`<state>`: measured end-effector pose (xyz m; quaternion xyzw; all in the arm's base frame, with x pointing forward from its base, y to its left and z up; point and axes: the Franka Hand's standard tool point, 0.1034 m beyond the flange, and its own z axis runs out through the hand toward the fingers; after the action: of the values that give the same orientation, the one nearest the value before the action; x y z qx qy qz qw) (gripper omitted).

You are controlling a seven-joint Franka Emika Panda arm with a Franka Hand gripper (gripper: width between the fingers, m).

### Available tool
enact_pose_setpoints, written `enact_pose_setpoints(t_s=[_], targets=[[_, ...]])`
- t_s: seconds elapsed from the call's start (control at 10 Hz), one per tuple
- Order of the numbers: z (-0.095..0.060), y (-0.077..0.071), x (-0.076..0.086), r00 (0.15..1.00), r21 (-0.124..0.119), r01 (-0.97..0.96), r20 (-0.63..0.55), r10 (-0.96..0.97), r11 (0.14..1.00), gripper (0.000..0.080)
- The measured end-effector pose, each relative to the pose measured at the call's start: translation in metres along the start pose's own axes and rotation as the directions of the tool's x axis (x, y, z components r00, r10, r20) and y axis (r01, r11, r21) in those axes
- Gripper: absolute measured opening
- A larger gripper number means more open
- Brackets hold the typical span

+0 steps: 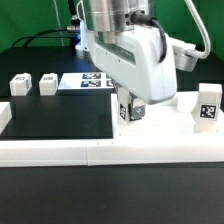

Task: Assemble square table

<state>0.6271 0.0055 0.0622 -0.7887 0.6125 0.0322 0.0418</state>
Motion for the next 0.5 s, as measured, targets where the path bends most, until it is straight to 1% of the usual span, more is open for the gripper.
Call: enact_pose_setpoints(t_s=[0.1, 0.3, 0.4, 0.5], targets=[[-0.0005, 0.0001, 0.0014, 0.992, 0.002, -0.125, 0.001, 0.125, 0.992, 0.0288], [-0.0007, 0.0008, 0.0046, 0.947, 0.008, -0.322, 0.006, 0.322, 0.947, 0.0288], [-0.0010, 0.0013, 0.0048, 0.882, 0.010, -0.471, 0.027, 0.471, 0.882, 0.0288], [-0.0007, 0.0009, 0.0036, 0.834, 0.012, -0.552, 0.043, 0.551, 0.834, 0.0288]])
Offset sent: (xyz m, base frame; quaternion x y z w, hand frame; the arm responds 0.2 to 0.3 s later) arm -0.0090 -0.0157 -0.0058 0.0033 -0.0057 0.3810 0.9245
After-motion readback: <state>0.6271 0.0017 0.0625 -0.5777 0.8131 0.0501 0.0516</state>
